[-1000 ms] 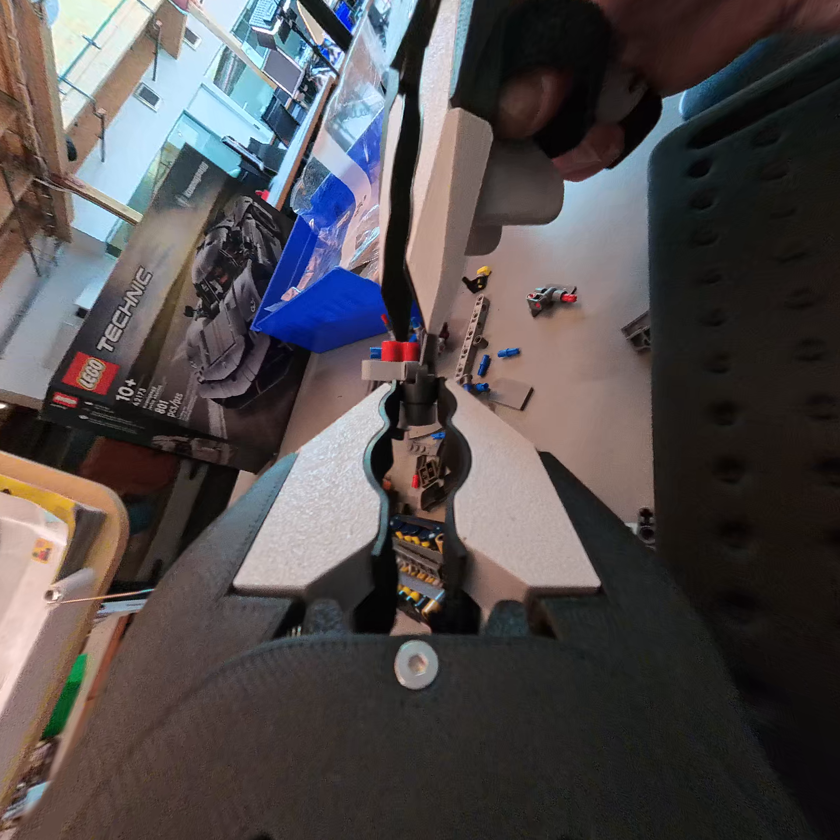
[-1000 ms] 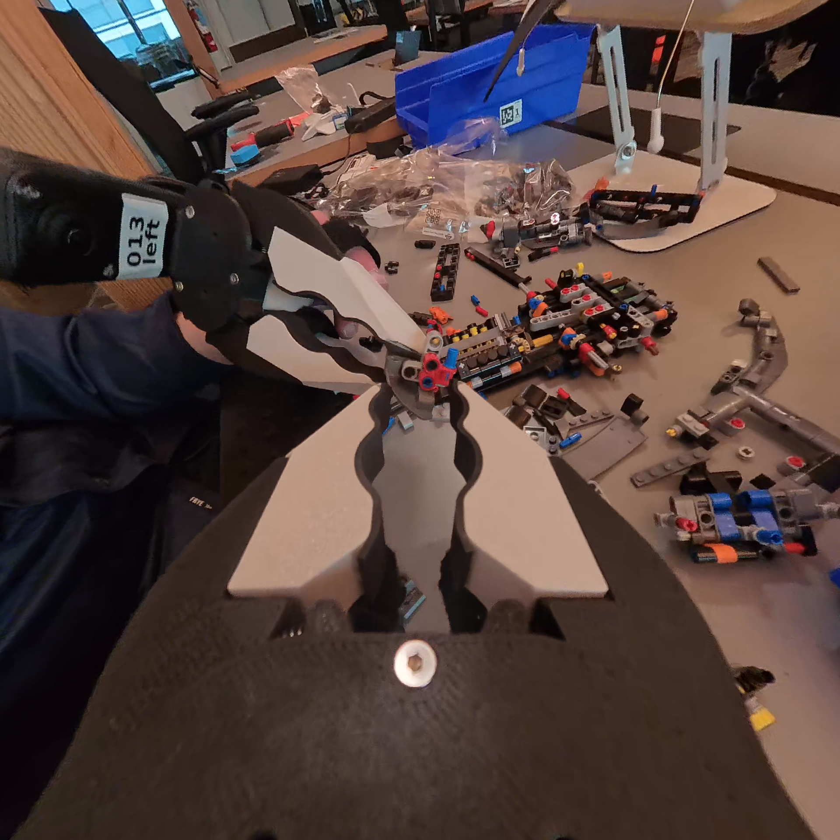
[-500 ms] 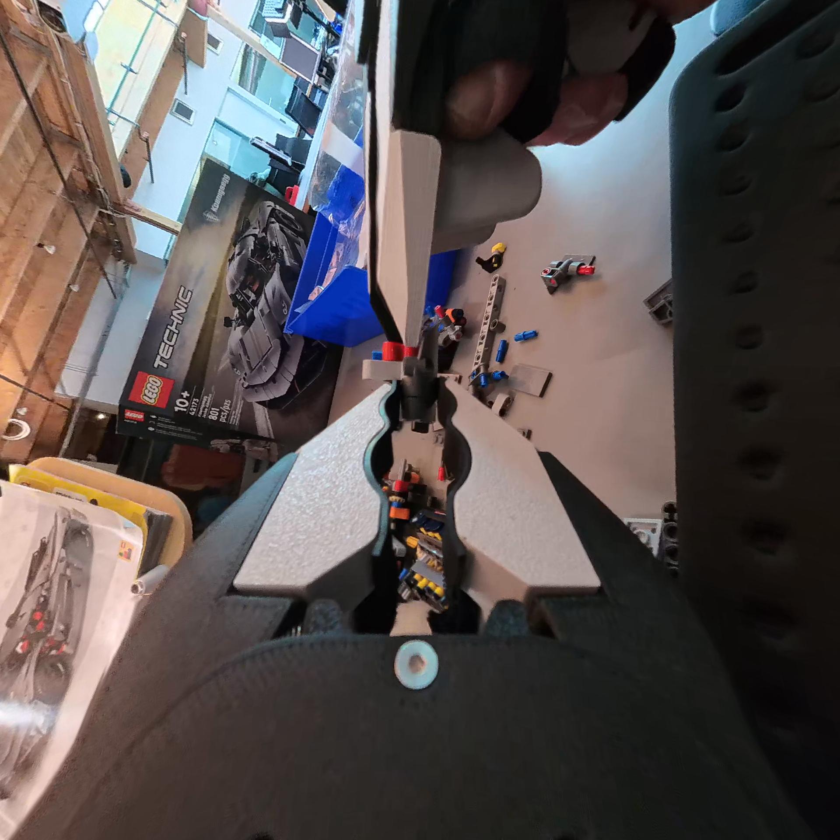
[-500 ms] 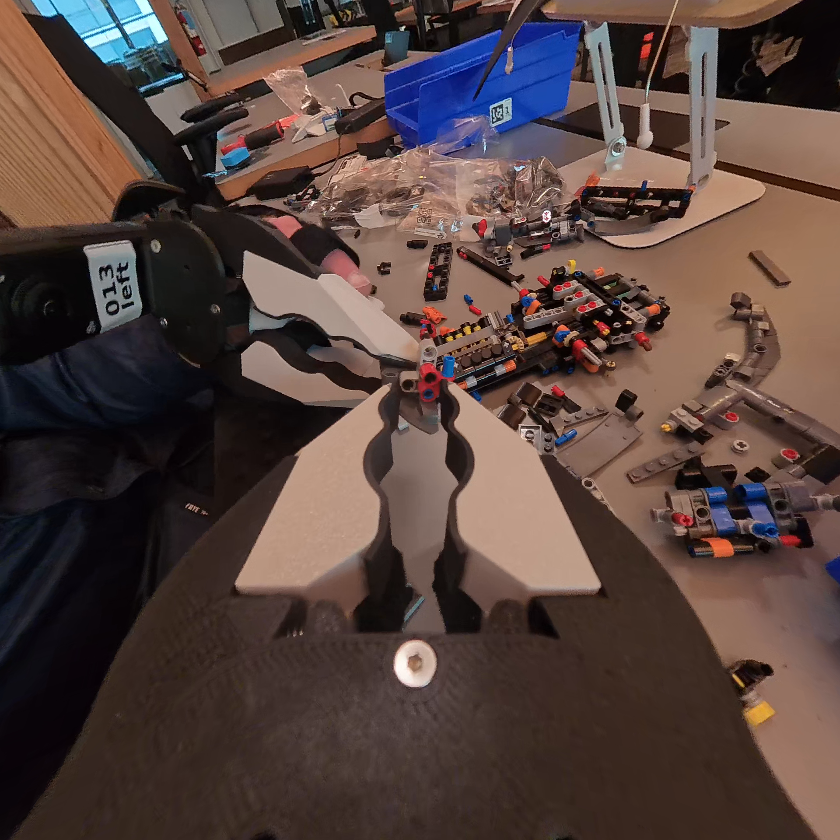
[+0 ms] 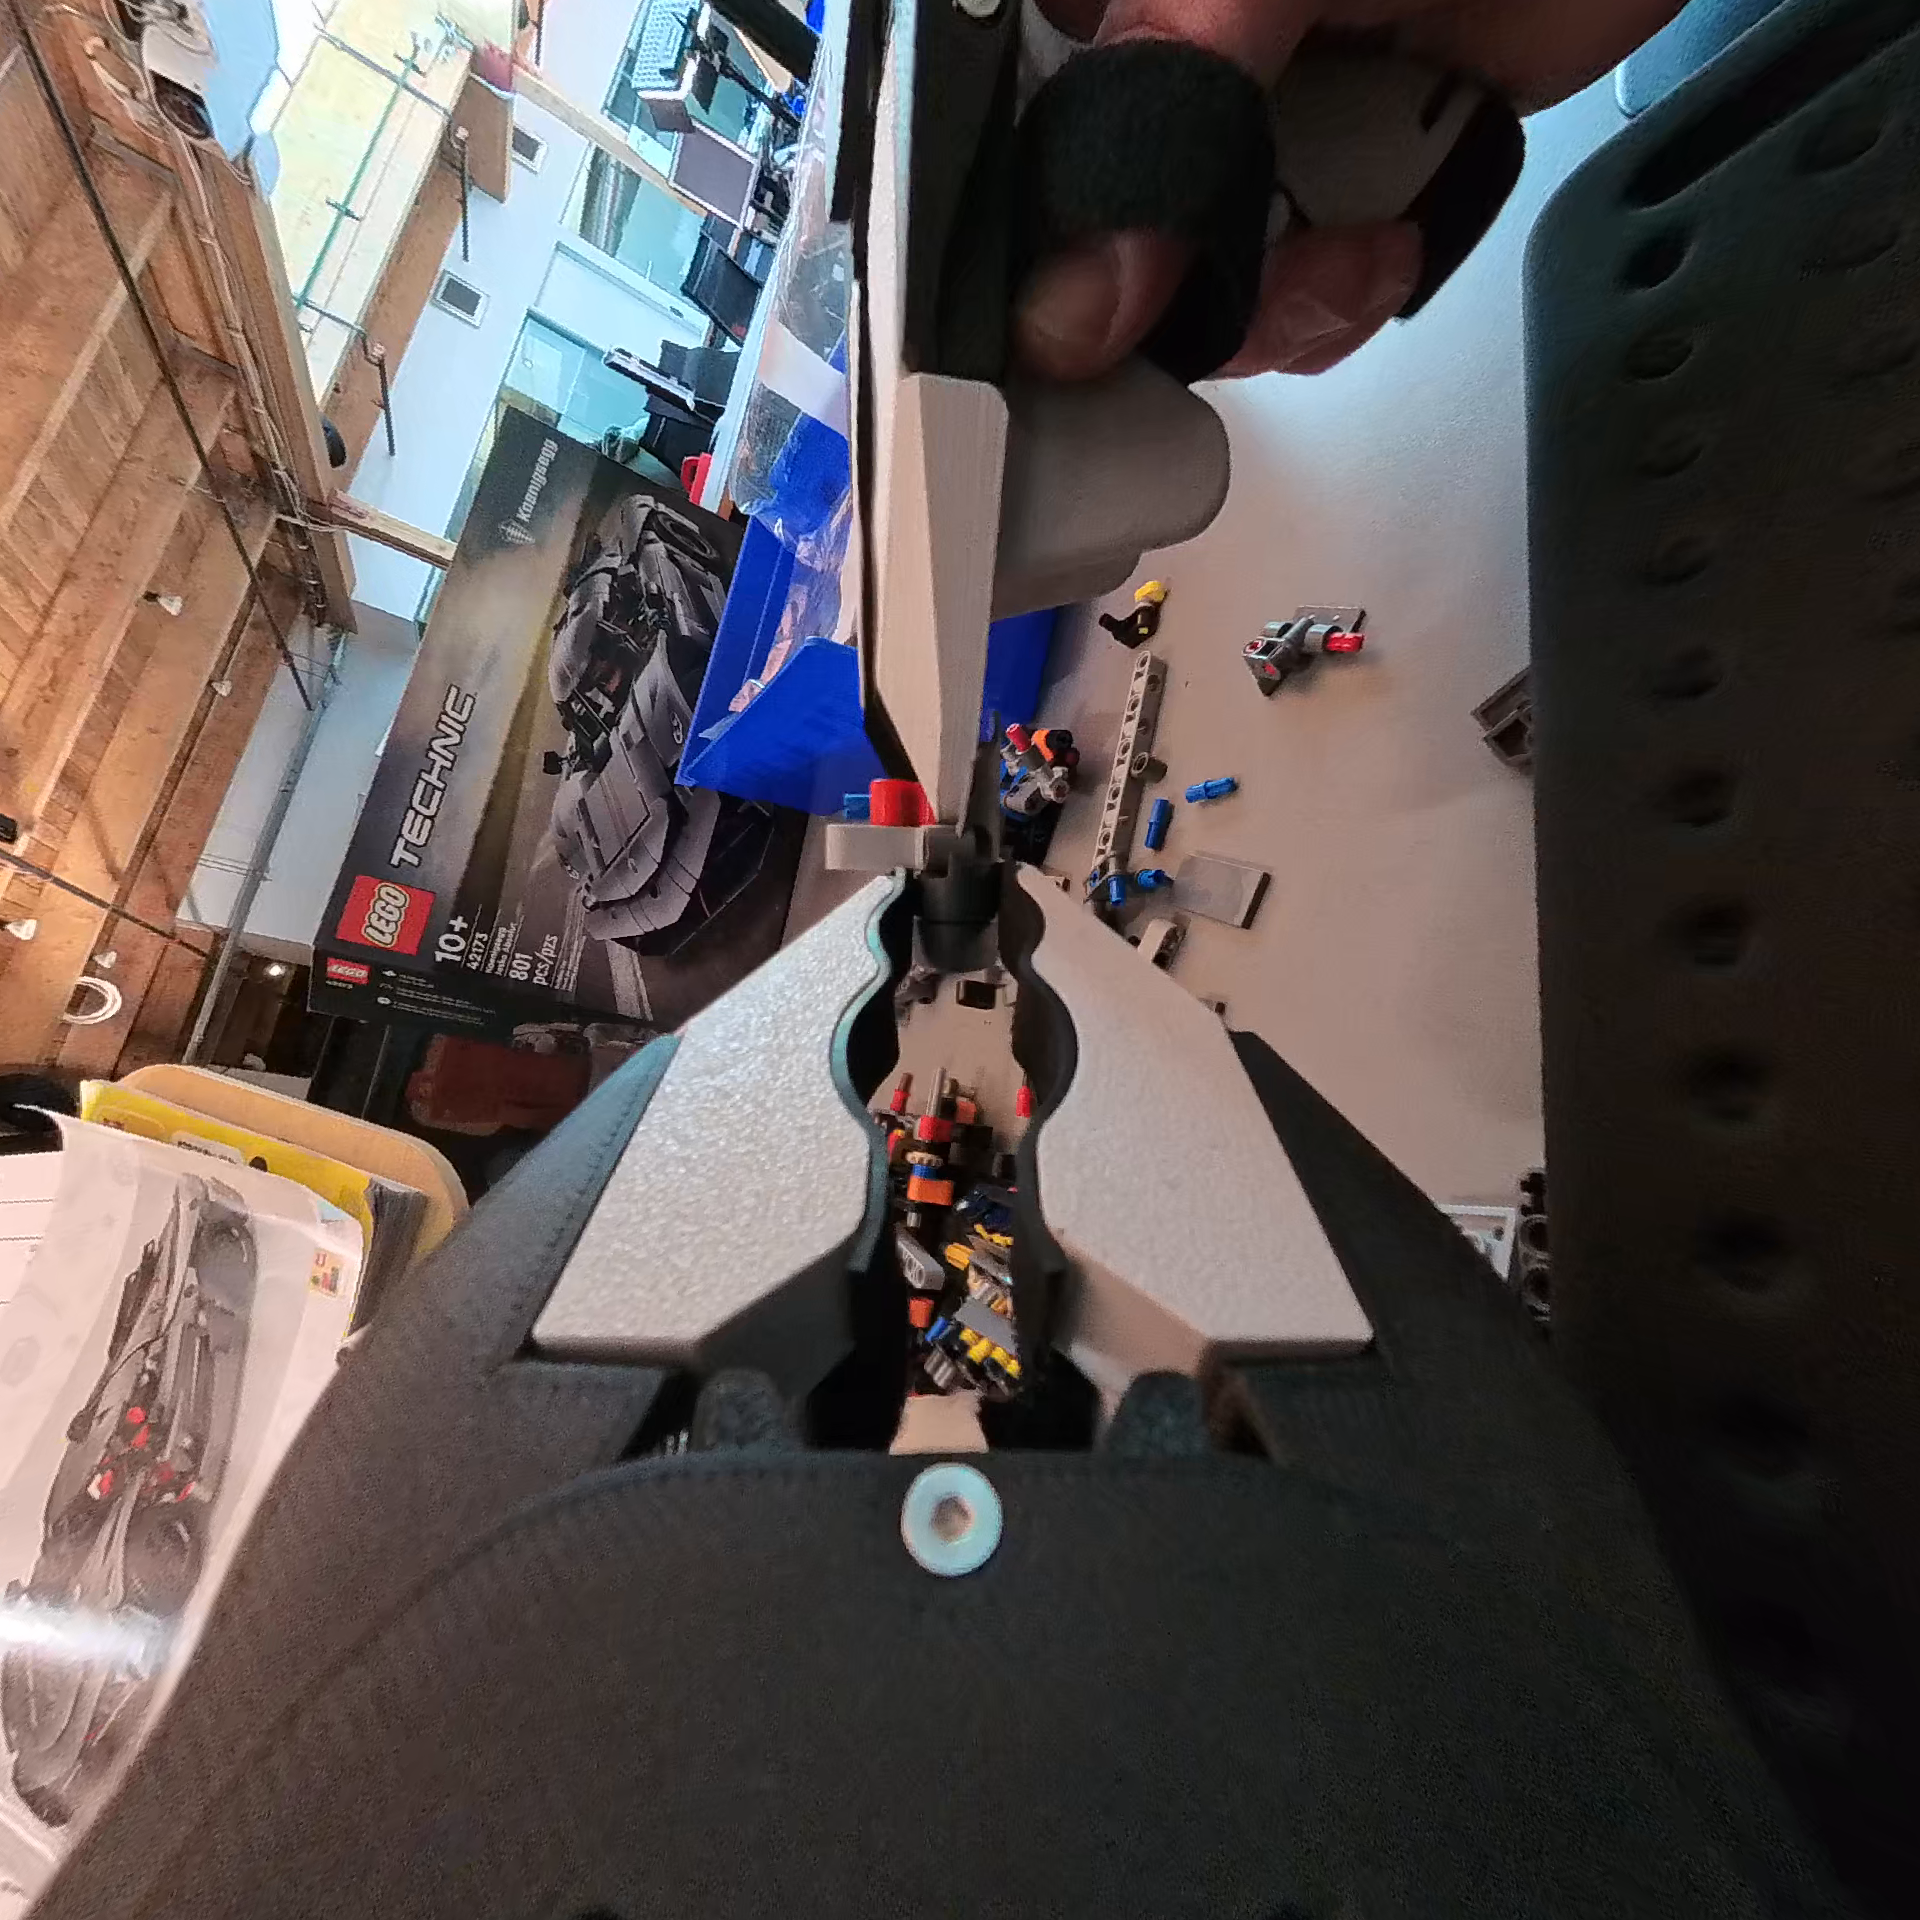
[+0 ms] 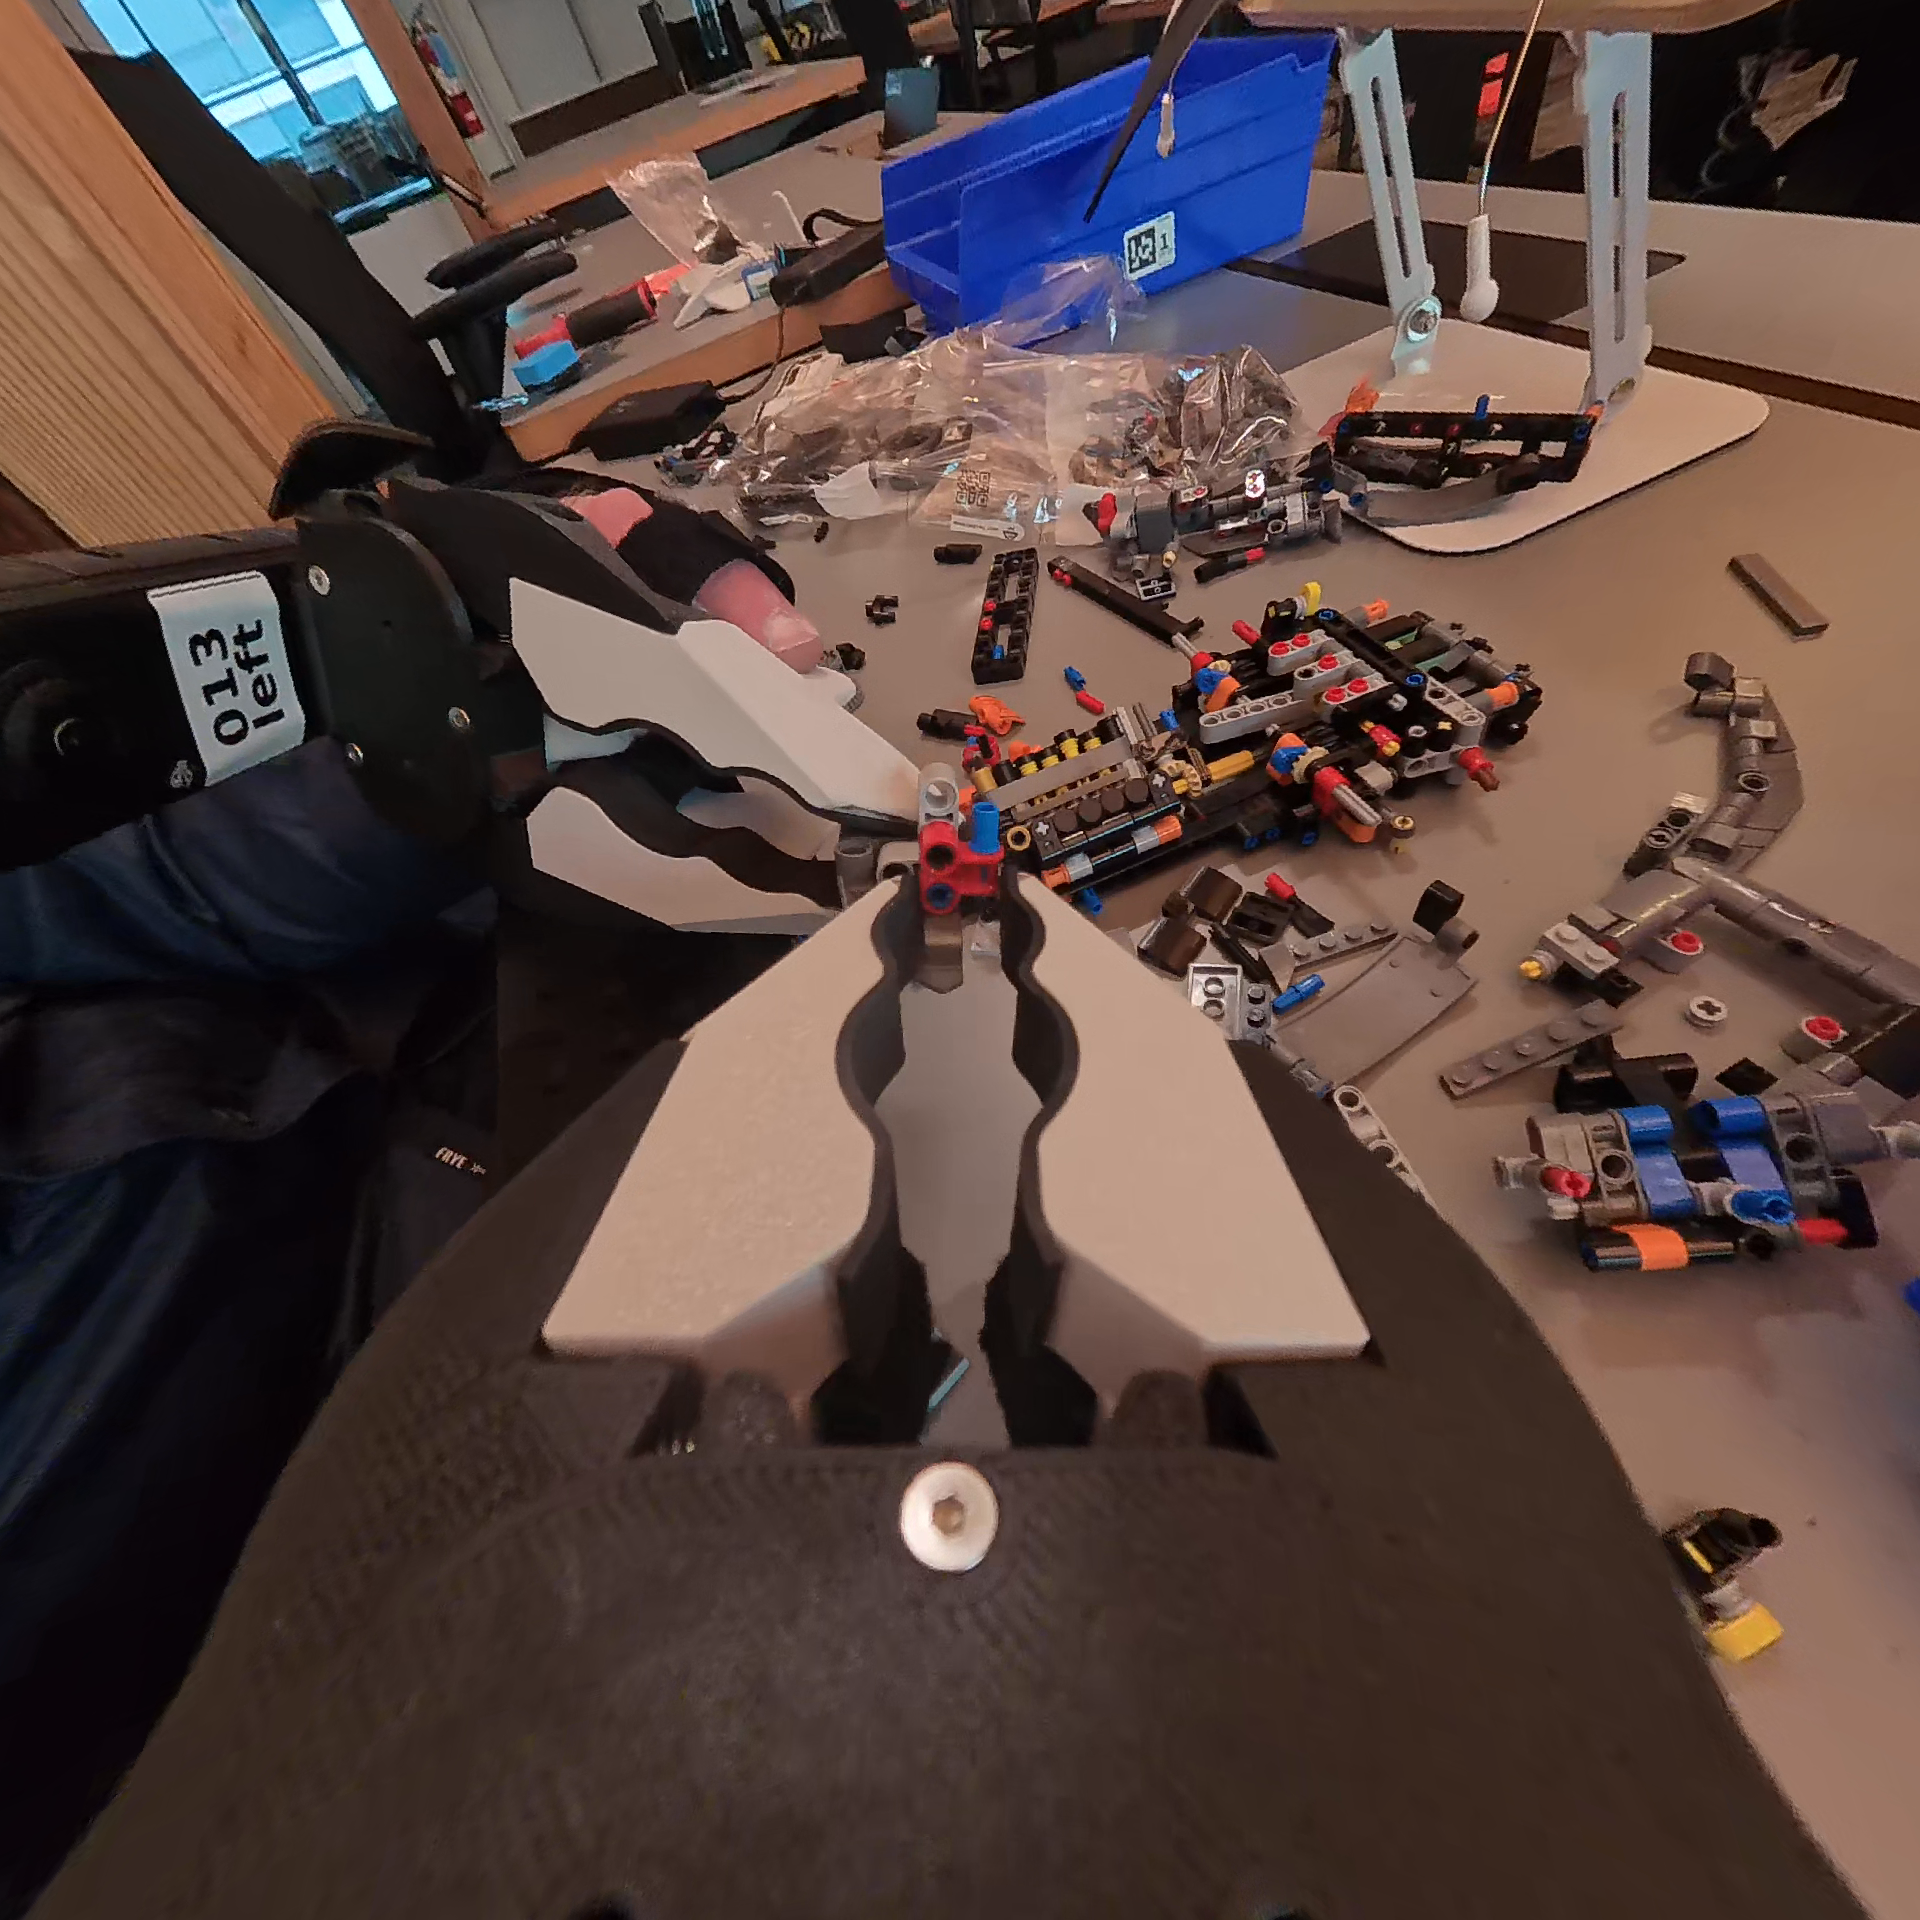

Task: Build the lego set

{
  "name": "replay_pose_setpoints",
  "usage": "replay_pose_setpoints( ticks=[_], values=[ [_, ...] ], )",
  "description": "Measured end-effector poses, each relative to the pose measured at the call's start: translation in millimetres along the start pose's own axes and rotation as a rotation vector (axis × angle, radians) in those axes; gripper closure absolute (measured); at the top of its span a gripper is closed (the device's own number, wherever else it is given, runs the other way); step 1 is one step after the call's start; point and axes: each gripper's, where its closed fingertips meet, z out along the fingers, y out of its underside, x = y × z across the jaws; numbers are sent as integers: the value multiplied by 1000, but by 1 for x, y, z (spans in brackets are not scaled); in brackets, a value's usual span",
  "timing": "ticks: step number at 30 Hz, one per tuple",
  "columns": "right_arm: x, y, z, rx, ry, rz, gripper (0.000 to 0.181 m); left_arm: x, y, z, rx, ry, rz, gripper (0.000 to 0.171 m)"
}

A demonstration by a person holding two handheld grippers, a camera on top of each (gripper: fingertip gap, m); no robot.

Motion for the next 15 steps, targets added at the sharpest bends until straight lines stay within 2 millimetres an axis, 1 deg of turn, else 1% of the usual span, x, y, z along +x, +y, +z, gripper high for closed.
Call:
replay_pose_setpoints(
  ticks=[4,6,8,11,13,15],
  values=[
    [0,-2,0,1,25,-36,169,0,3,1,0,17,-36,158],
    [-4,-4,0,11,8,-50,169,1,8,3,-17,28,-53,153],
    [-6,-6,-1,17,8,-69,169,2,6,4,-2,49,-84,151],
    [-8,0,3,-21,12,-111,169,8,9,5,-15,83,-93,152],
    [-5,4,6,-55,52,-151,169,13,13,7,-26,116,-111,150],
    [-4,2,5,-50,74,-183,169,13,11,7,-9,141,-163,146]
  ],
)
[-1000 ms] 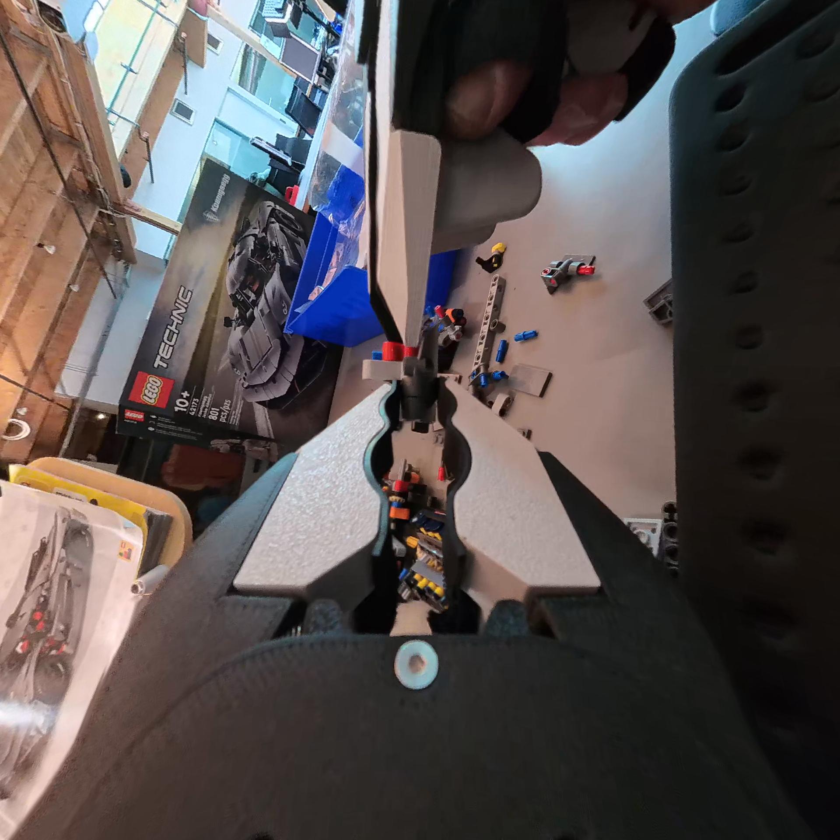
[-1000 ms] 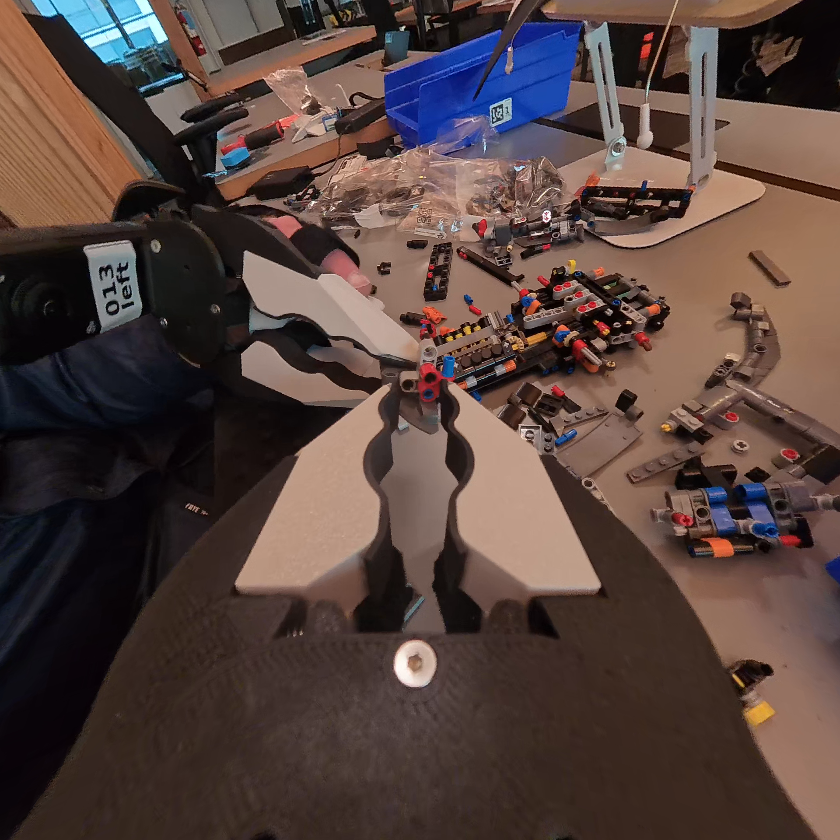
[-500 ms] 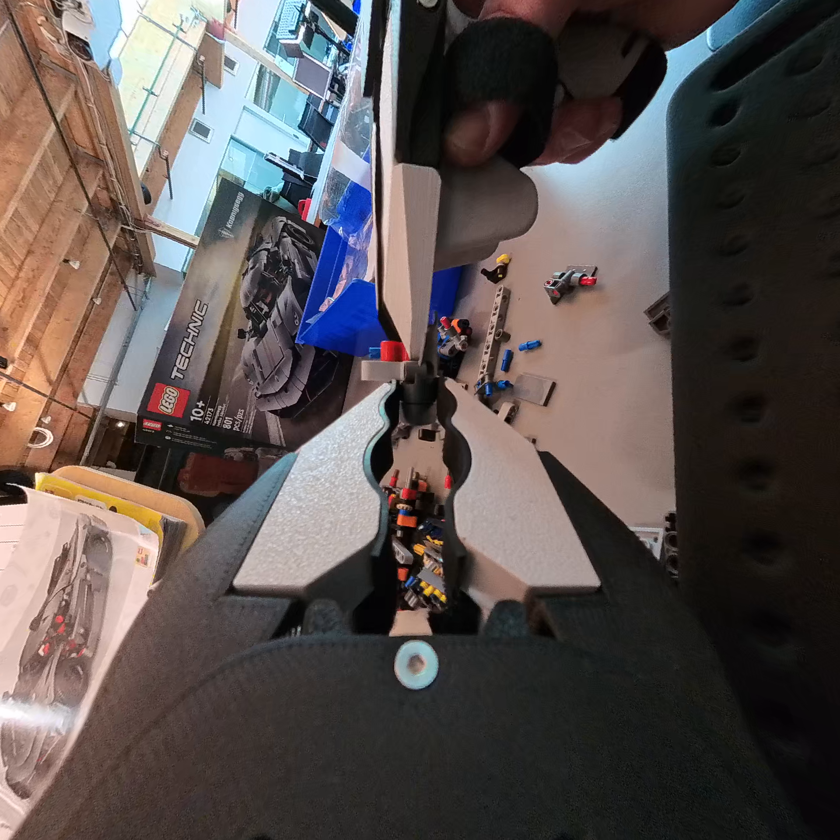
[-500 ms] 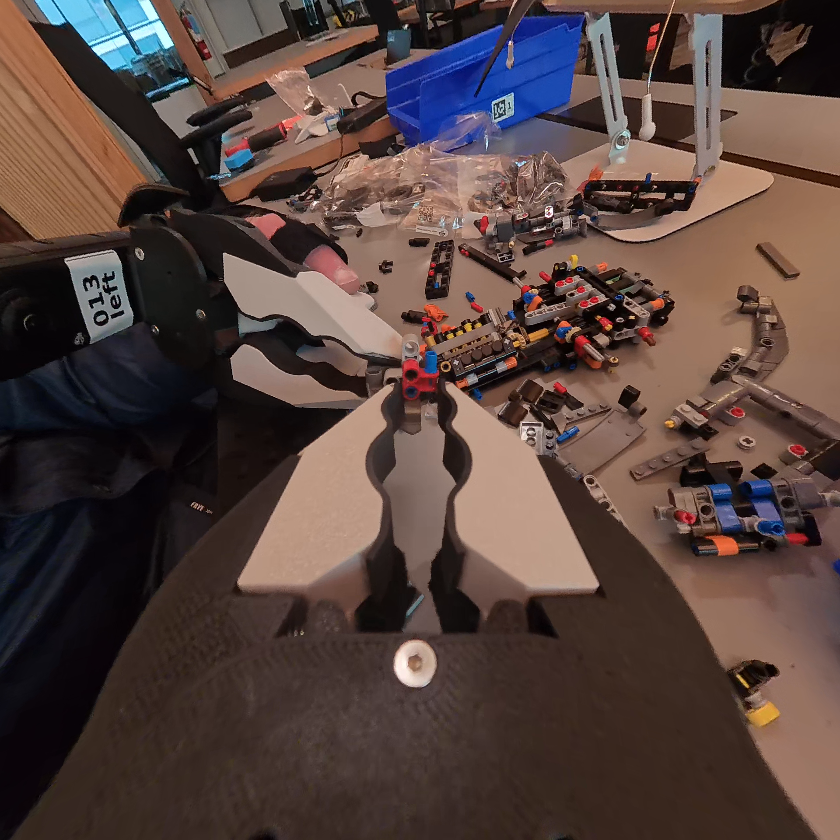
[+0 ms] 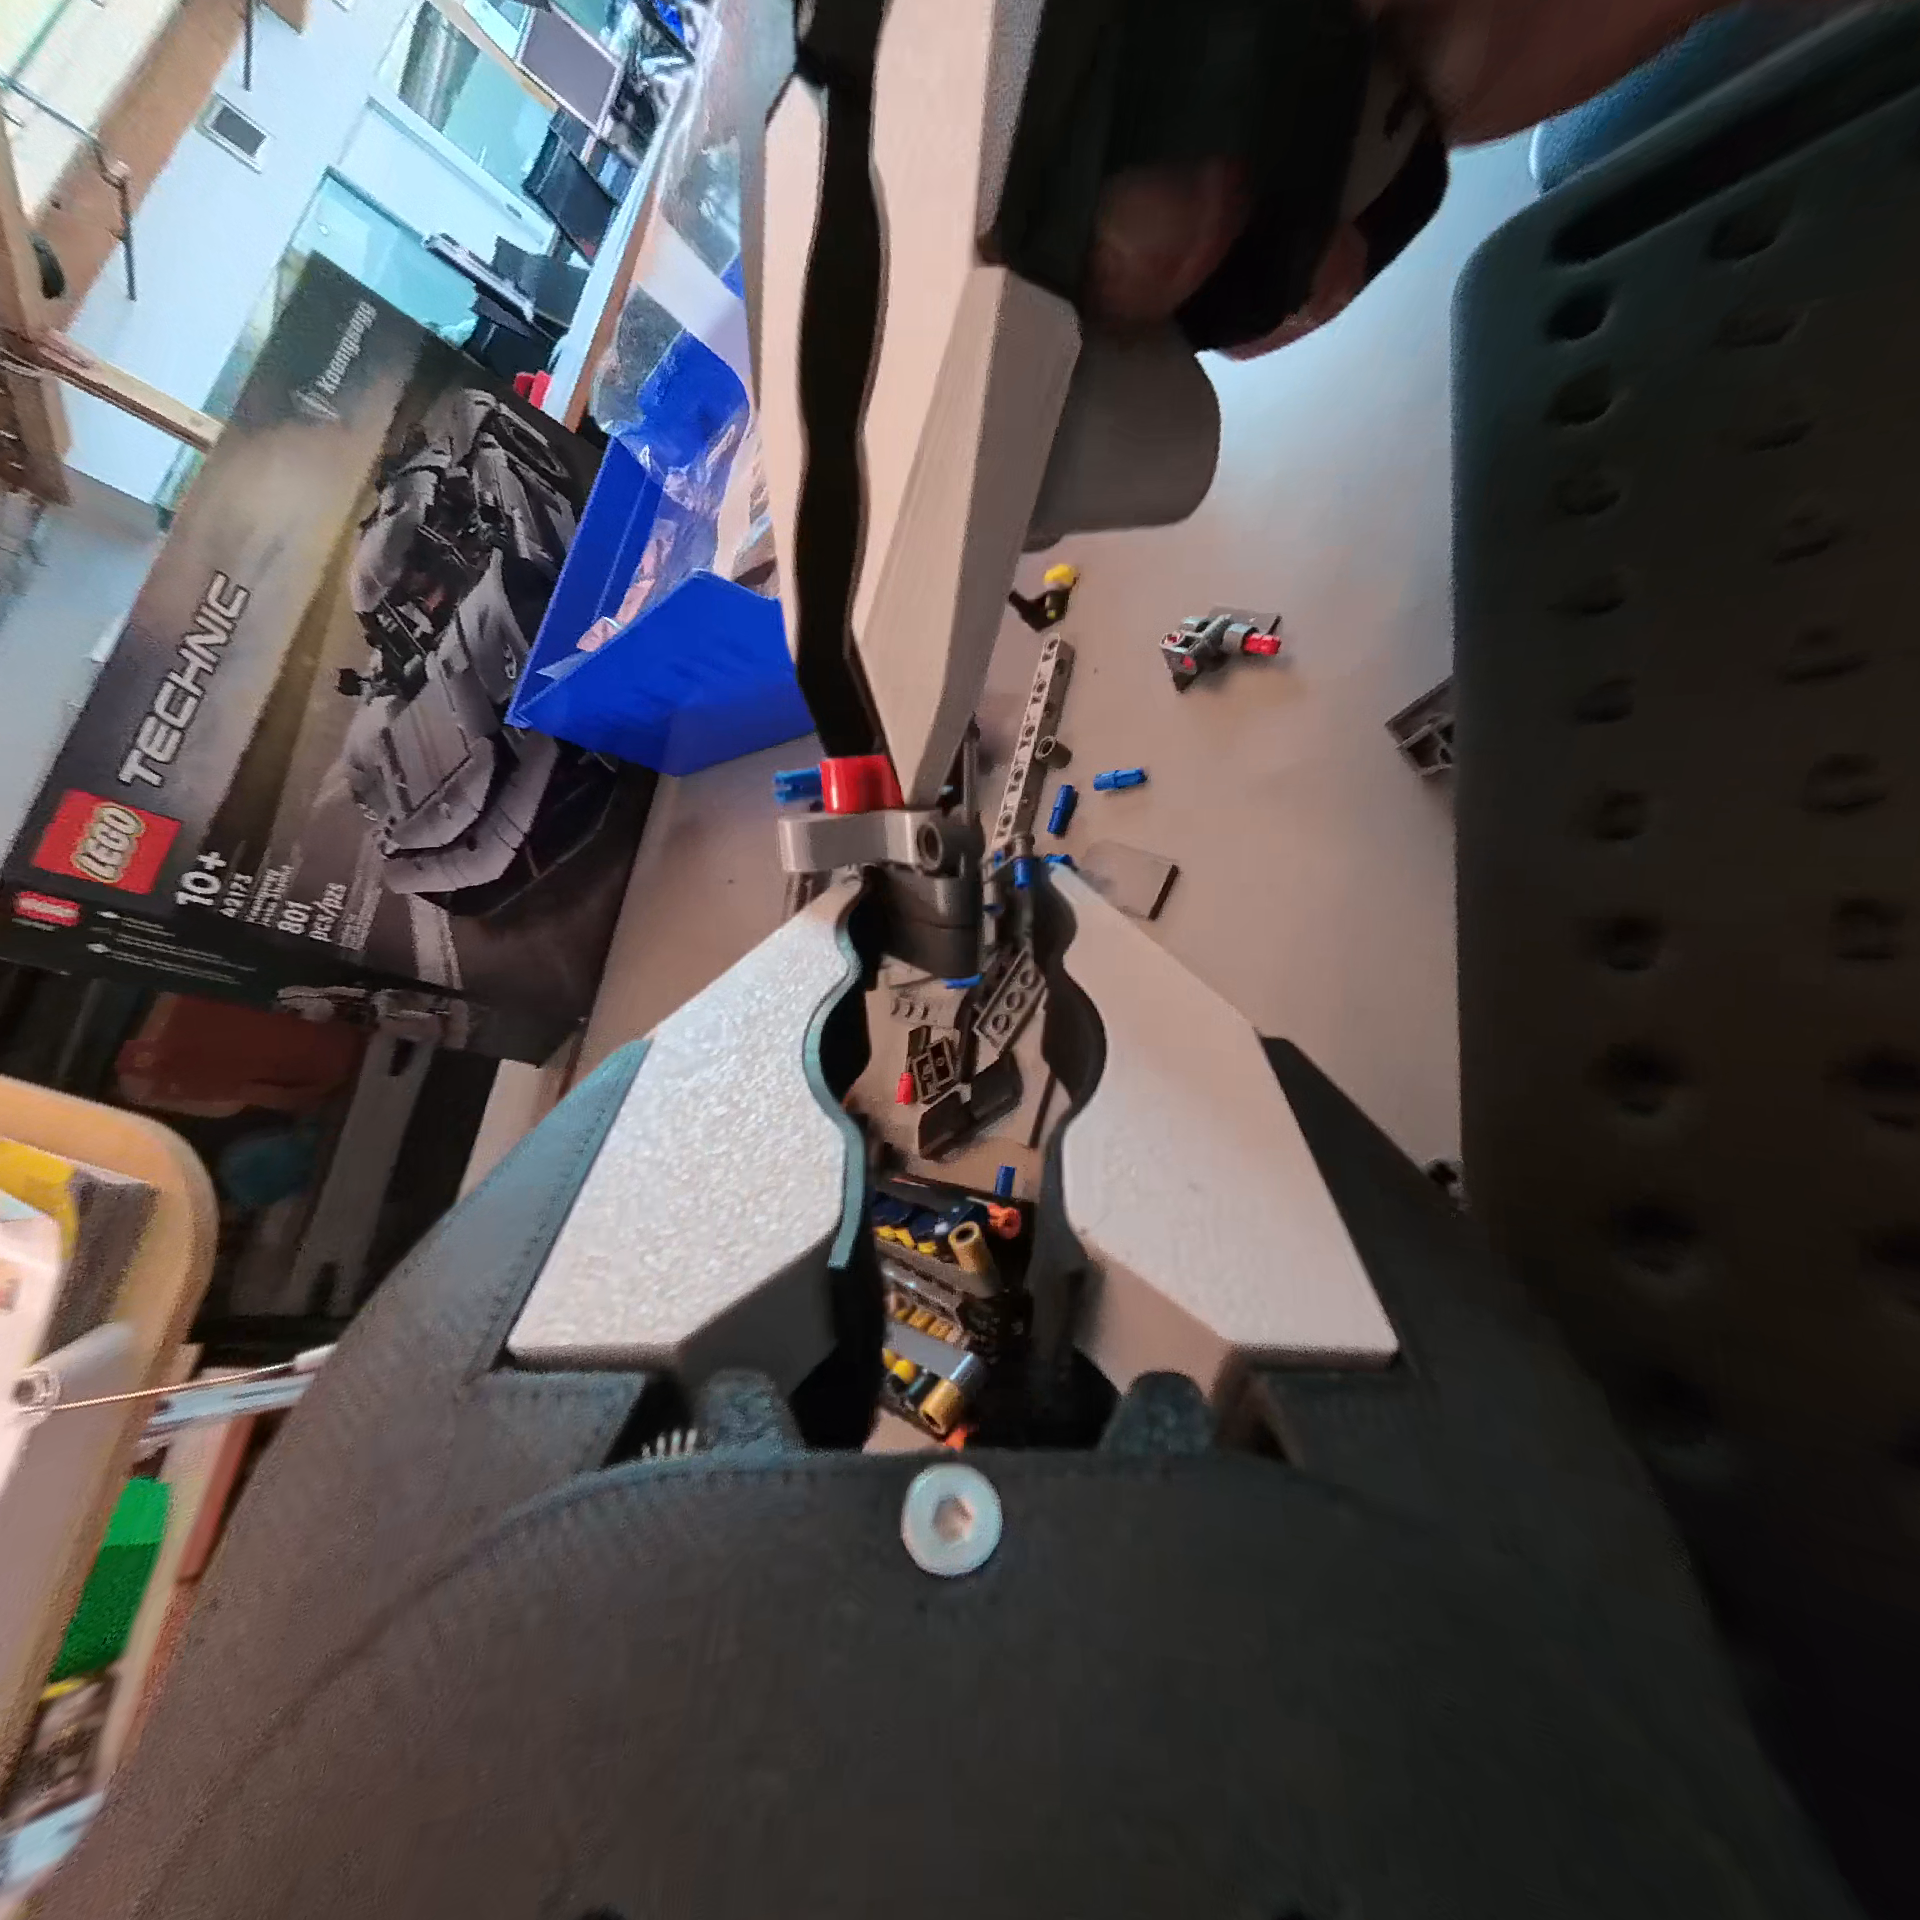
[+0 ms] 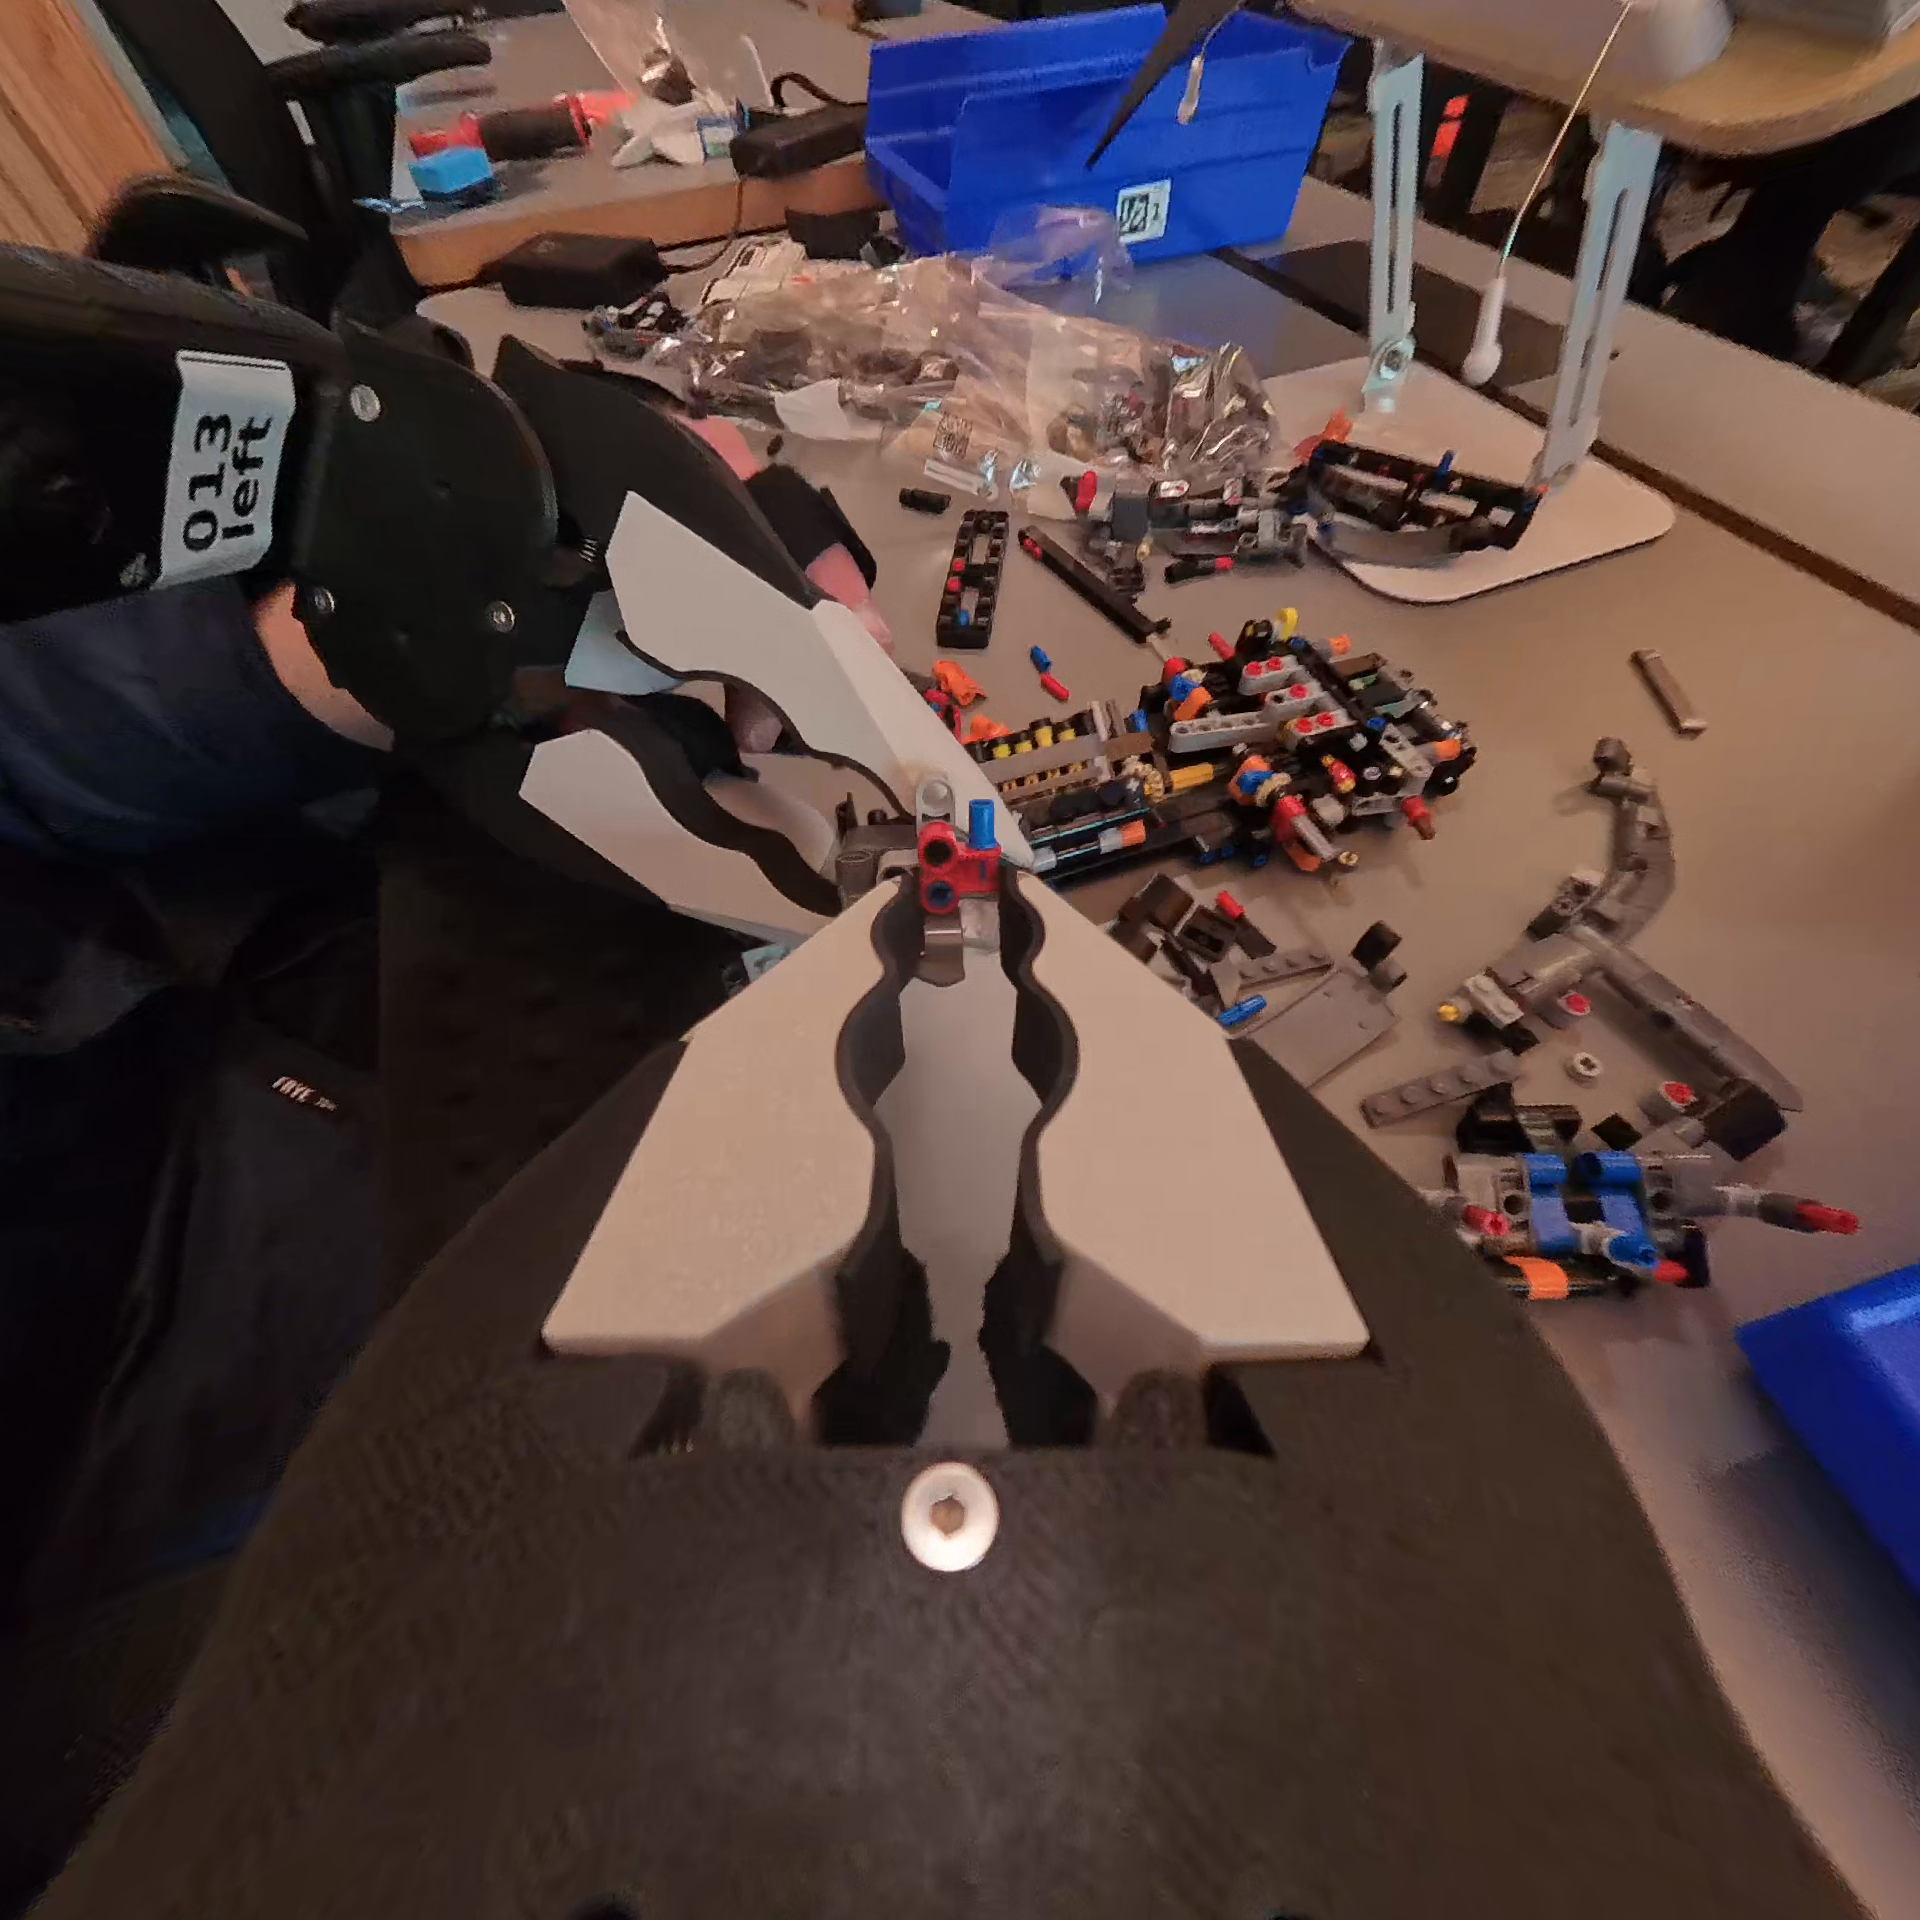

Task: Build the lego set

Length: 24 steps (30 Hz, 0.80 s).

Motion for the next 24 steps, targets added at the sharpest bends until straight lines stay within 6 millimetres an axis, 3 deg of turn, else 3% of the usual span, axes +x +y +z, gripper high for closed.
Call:
replay_pose_setpoints(
  ticks=[14,19,24],
  values=[
    [4,-35,-33,252,-8,23,169,-14,-15,-18,240,226,-509,128],
    [-2,-26,-23,188,-19,-18,169,-26,-23,-29,358,318,-708,125],
    [-12,-28,-16,166,-24,-98,169,-16,-29,-31,393,446,-785,124]
  ],
)
